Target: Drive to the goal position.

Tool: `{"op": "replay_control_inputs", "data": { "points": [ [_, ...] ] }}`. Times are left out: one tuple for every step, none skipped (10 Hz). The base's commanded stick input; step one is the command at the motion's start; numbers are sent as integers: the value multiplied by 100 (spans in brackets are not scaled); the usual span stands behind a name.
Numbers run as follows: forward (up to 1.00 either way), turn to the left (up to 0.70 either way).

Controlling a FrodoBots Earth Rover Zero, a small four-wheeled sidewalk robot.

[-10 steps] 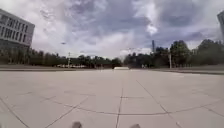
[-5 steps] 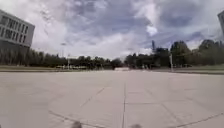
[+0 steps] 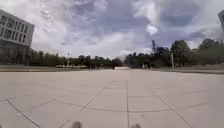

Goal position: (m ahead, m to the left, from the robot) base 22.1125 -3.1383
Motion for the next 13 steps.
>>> {"op": "replay_control_inputs", "data": {
  "points": [
    [70, -3],
    [70, -11],
    [70, -19],
    [70, -12],
    [70, 0],
    [70, 0],
    [70, 0],
    [70, 0],
    [70, 0],
    [70, 0],
    [70, 0],
    [70, 0],
    [70, 0]
  ]
}}
